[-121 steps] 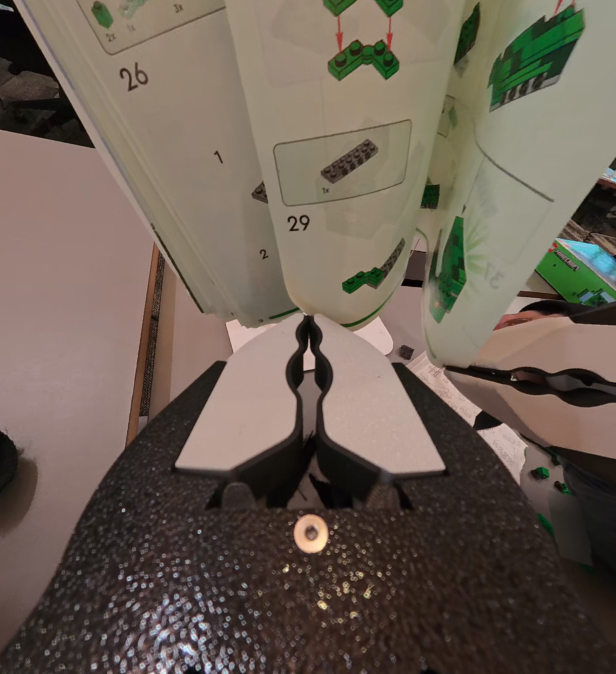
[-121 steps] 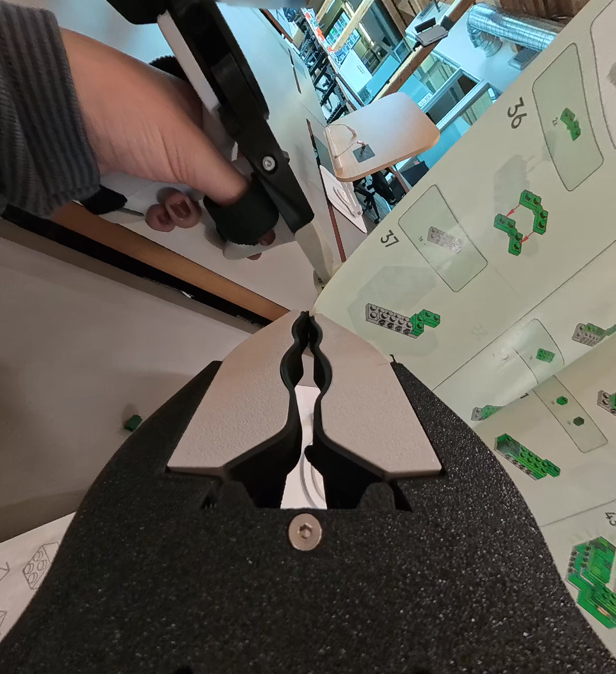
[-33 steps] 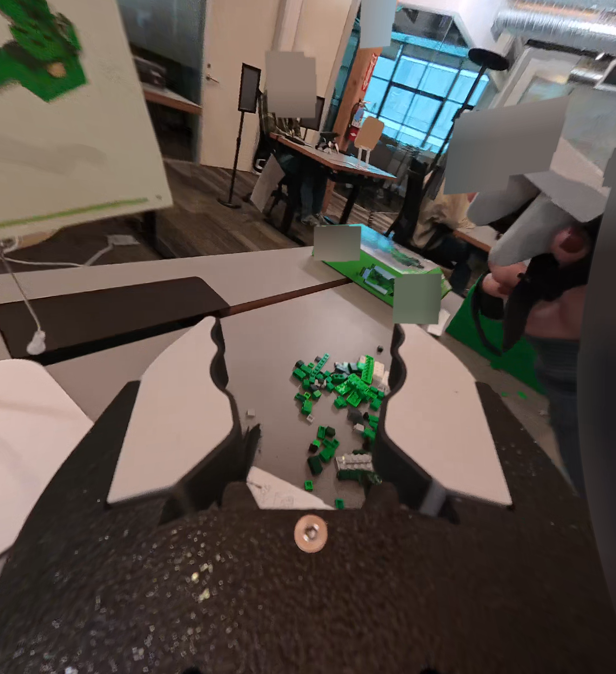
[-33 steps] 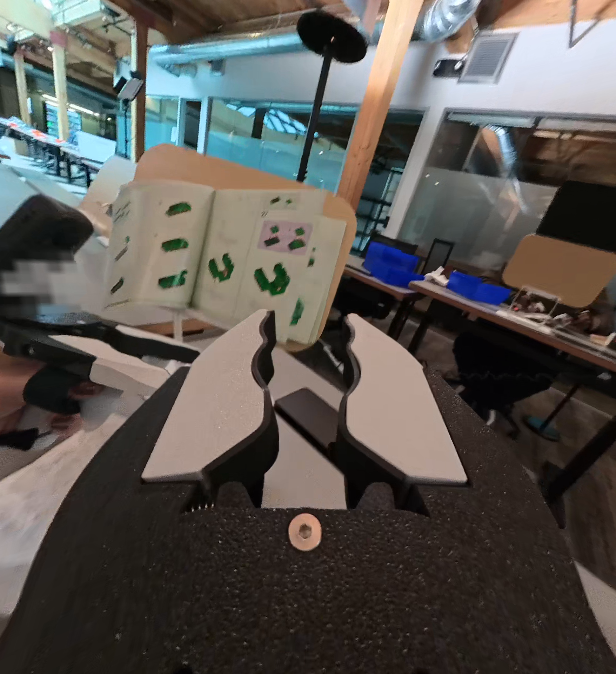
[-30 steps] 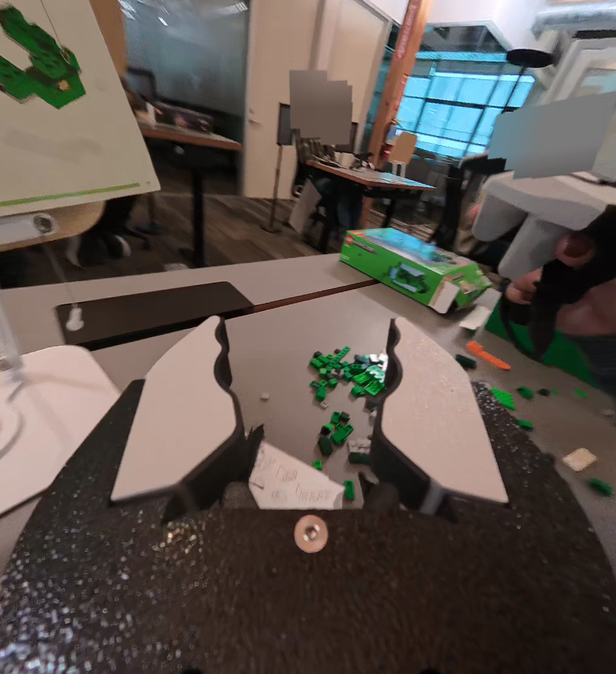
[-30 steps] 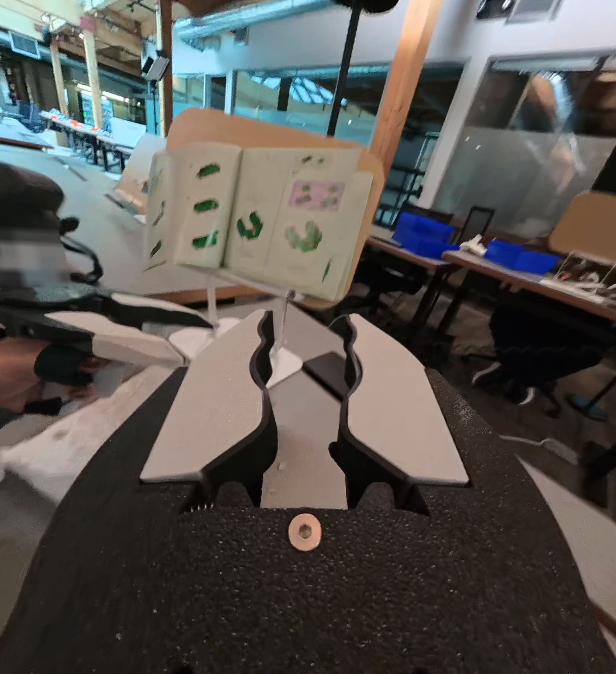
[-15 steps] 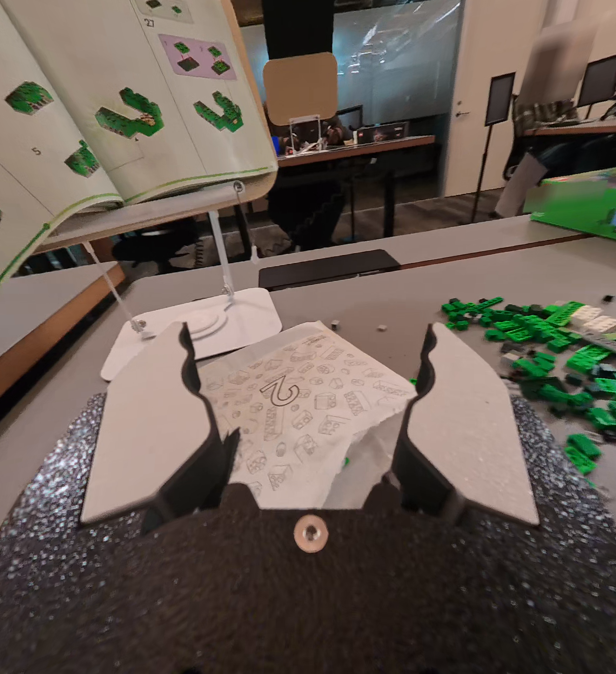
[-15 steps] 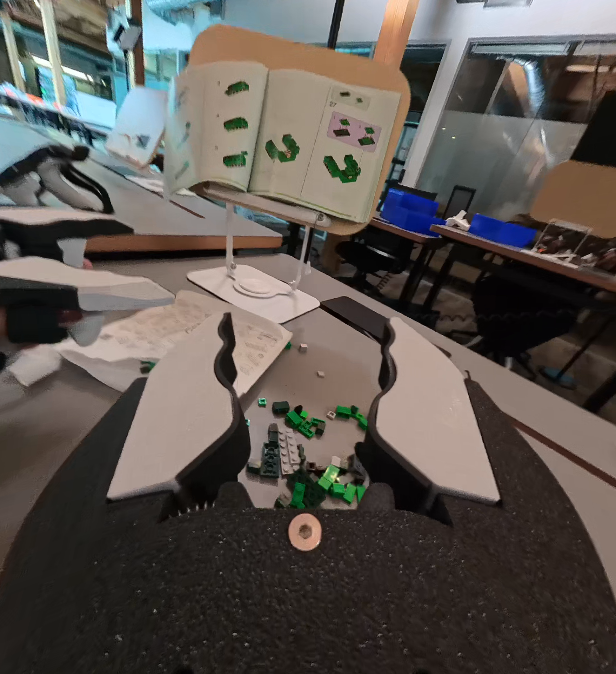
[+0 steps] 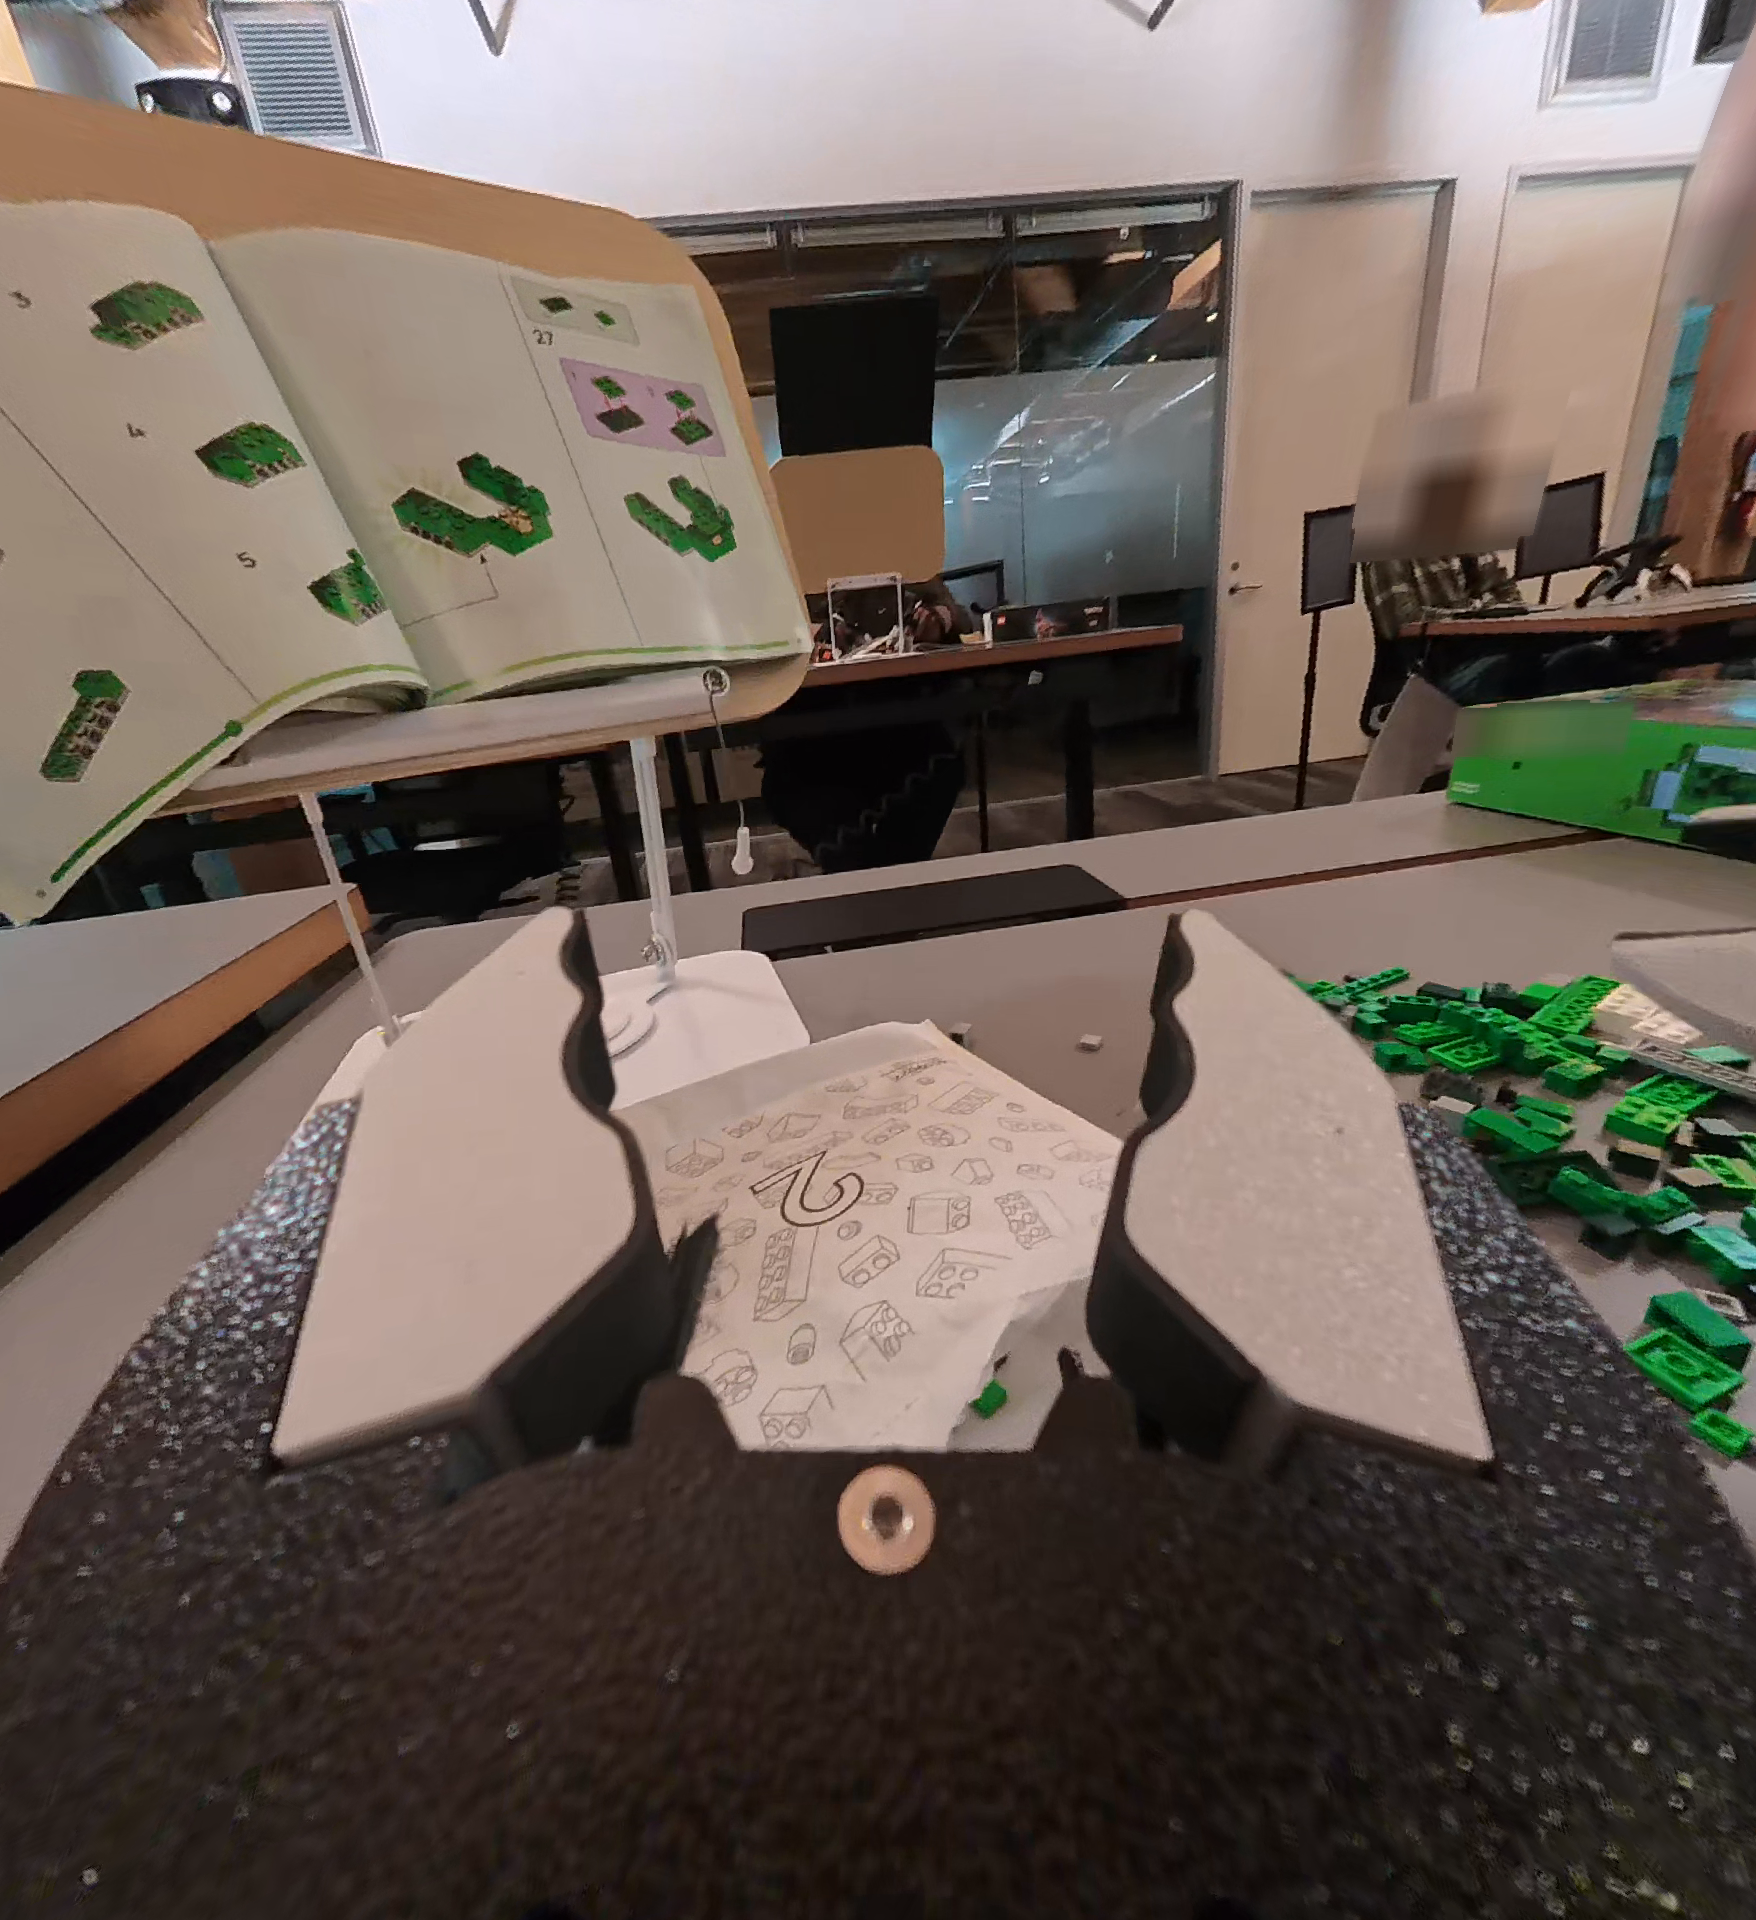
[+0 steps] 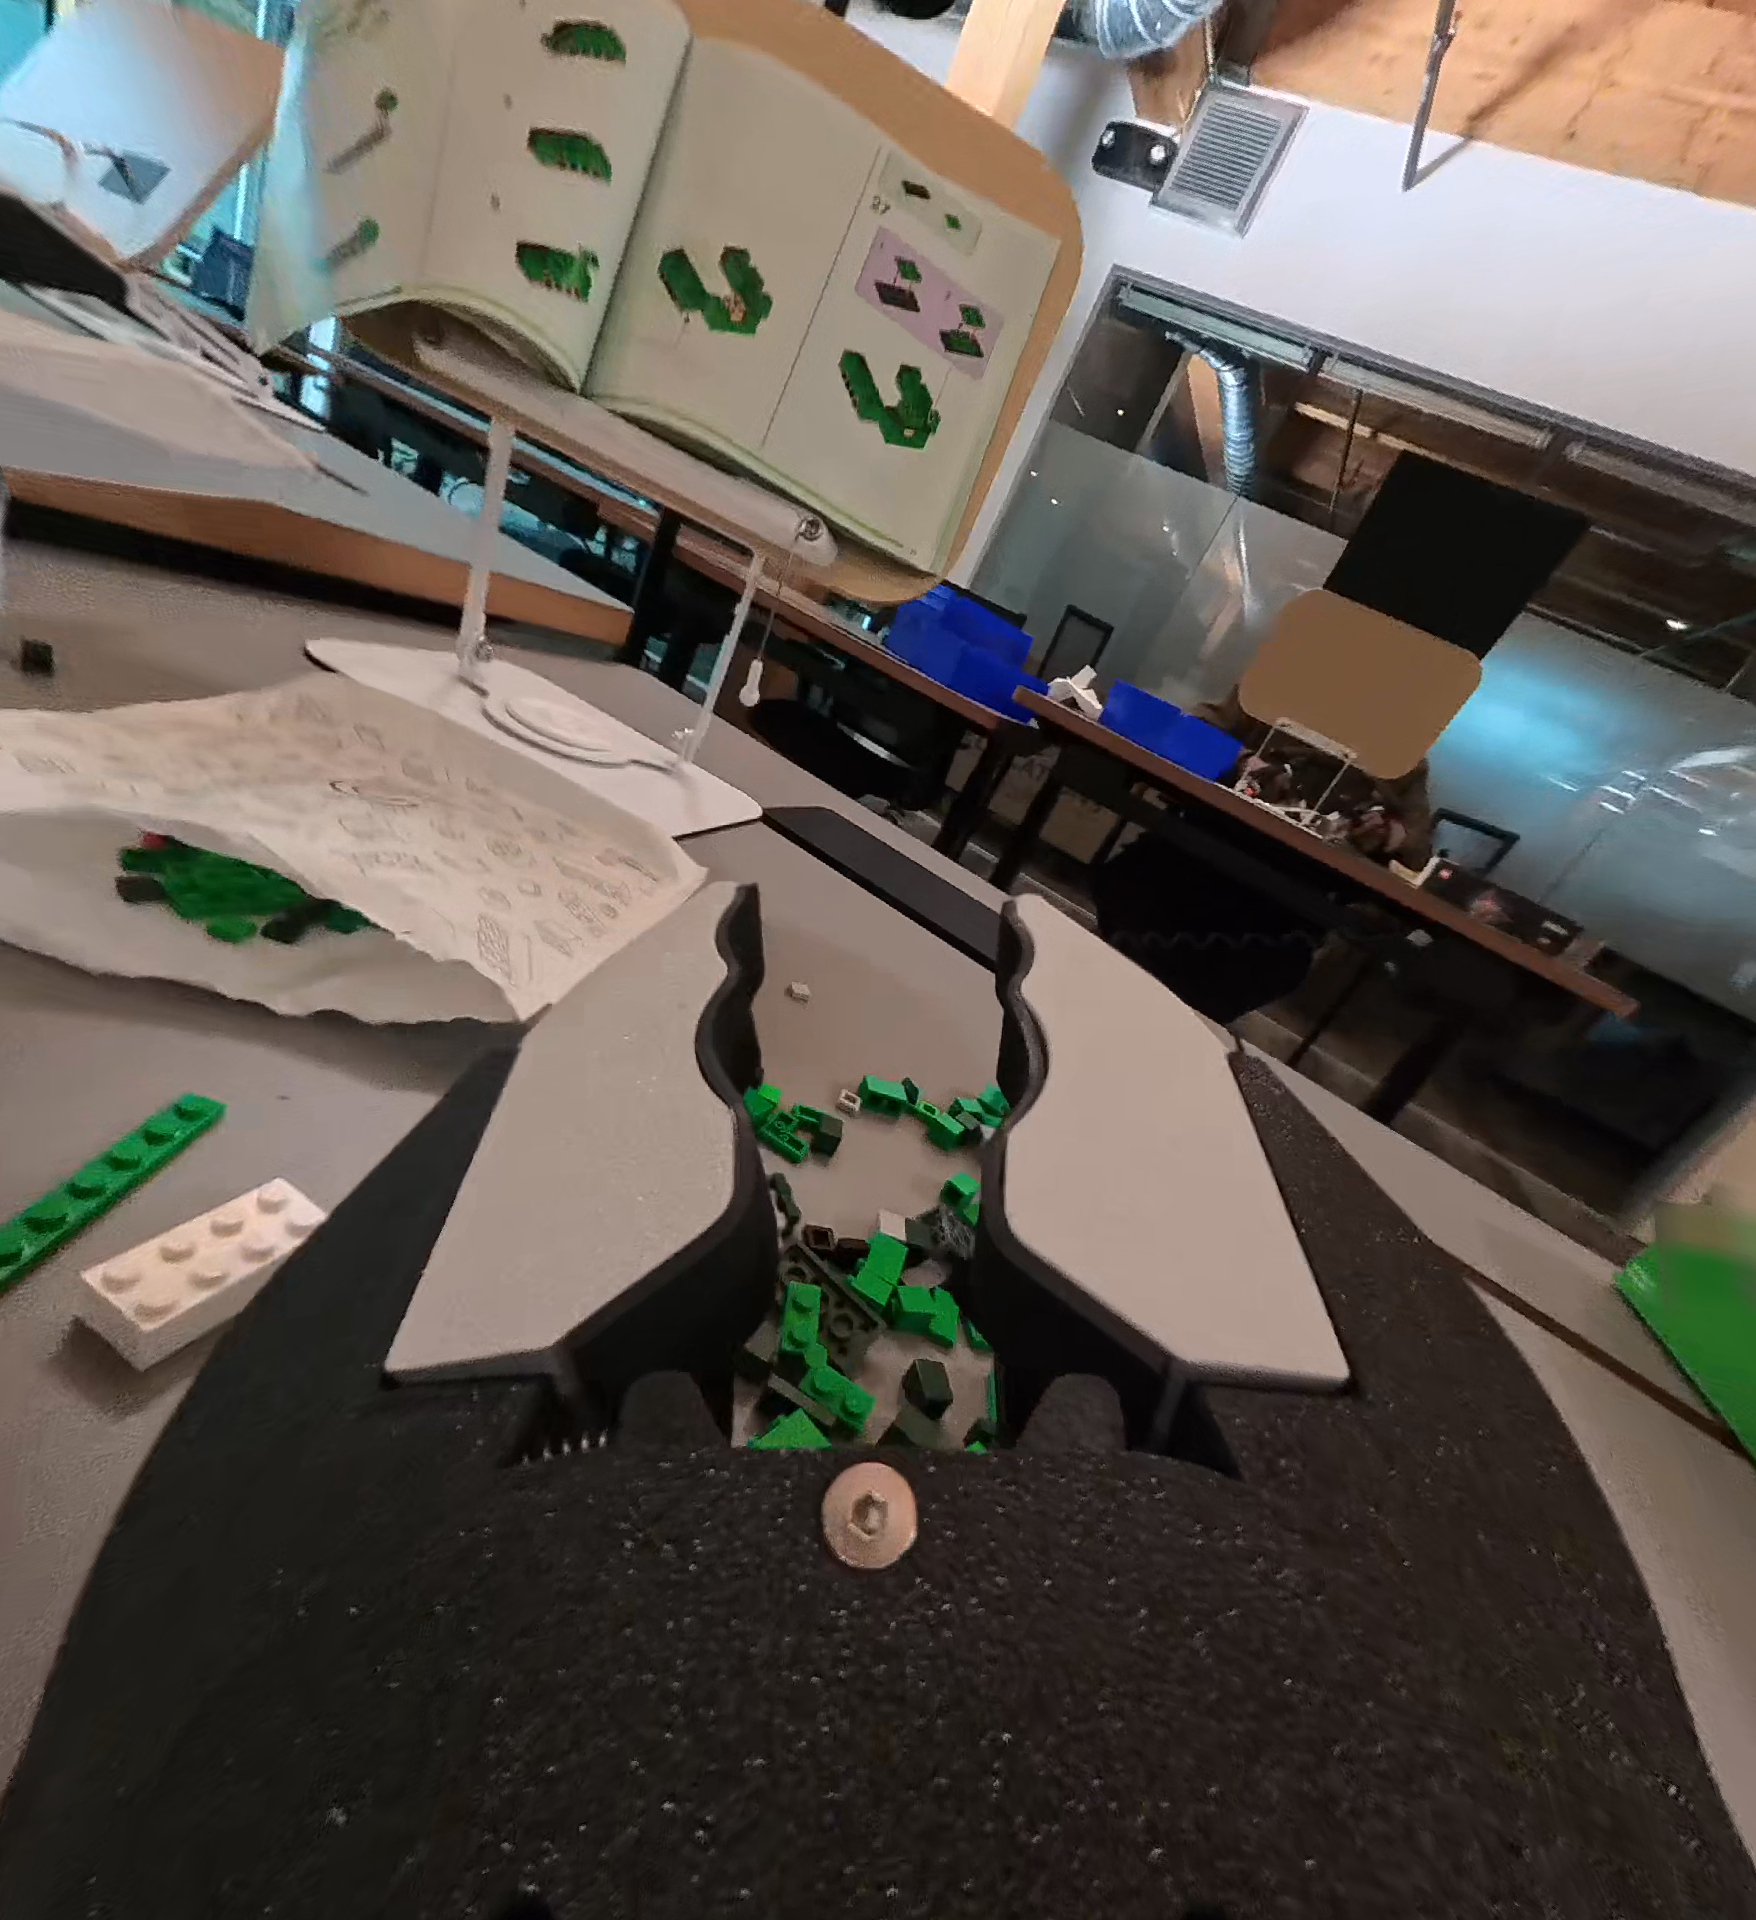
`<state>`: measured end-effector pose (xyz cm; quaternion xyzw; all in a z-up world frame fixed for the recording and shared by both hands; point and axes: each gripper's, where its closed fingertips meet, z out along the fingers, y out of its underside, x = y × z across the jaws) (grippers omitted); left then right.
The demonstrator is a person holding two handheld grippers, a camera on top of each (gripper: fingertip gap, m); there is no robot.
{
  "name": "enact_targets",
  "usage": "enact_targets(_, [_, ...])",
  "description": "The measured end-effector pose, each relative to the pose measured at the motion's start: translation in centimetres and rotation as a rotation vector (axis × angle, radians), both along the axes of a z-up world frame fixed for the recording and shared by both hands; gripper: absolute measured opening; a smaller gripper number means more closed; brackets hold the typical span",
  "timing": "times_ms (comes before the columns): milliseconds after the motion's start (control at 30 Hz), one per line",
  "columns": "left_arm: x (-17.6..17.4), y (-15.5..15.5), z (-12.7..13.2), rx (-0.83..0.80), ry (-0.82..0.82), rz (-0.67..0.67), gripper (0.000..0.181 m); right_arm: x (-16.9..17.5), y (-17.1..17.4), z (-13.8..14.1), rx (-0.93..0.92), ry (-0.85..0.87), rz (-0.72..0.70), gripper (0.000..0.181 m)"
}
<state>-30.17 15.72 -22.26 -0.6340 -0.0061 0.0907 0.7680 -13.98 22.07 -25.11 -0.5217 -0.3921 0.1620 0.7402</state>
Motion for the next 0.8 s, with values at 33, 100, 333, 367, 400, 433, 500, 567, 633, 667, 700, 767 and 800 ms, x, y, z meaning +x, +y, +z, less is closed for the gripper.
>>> enact_targets(33, [0.2, 0.1, 0.0, -0.003, 0.001, -0.006, 0.101, 0.1, 0.2, 0.0, -0.018, 0.018, 0.001, 0.042])
enact_targets(100, [0.3, 0.2, -0.2, -0.011, 0.002, -0.006, 0.100, 0.6, 0.6, 0.1, -0.054, 0.052, -0.003, 0.042])
enact_targets(333, [-1.0, -0.2, -0.3, 0.003, -0.074, 0.028, 0.097, 0.9, 0.7, 0.2, -0.055, 0.068, -0.011, 0.042])
enact_targets(367, [-1.7, -0.3, -0.7, -0.019, -0.095, 0.062, 0.096, 0.9, 0.7, 0.2, -0.055, 0.069, -0.012, 0.042])
enact_targets(400, [-2.6, -0.3, -1.3, -0.055, -0.113, 0.112, 0.096, 0.9, 0.8, 0.2, -0.055, 0.069, -0.013, 0.041])
enact_targets(433, [-3.2, -0.2, -1.9, -0.085, -0.129, 0.135, 0.096, 1.0, 0.8, 0.2, -0.055, 0.070, -0.016, 0.041])
enact_targets(500, [-3.7, -0.3, -2.0, -0.080, -0.183, 0.135, 0.096, 1.1, 0.8, 0.2, -0.055, 0.074, -0.019, 0.041])
enact_targets(567, [-4.2, -0.7, -1.8, -0.054, -0.212, 0.142, 0.094, 1.1, 0.8, 0.2, -0.056, 0.078, -0.020, 0.041])
enact_targets(633, [-4.4, -1.0, -1.6, -0.039, -0.217, 0.149, 0.093, 1.2, 0.8, 0.3, -0.053, 0.081, -0.024, 0.041])
enact_targets(667, [-4.4, -1.0, -1.6, -0.036, -0.219, 0.148, 0.092, 1.3, 0.9, 0.4, -0.051, 0.085, -0.025, 0.040])
enact_targets(700, [-4.3, -1.0, -1.6, -0.035, -0.220, 0.143, 0.092, 1.3, 0.8, 0.4, -0.049, 0.088, -0.027, 0.040])
enact_targets(767, [-4.1, -0.9, -1.6, -0.040, -0.220, 0.132, 0.091, 1.4, 0.9, 0.5, -0.047, 0.089, -0.030, 0.039])
enact_targets(800, [-4.1, -0.9, -1.6, -0.038, -0.217, 0.131, 0.091, 1.4, 0.9, 0.5, -0.046, 0.088, -0.032, 0.039])
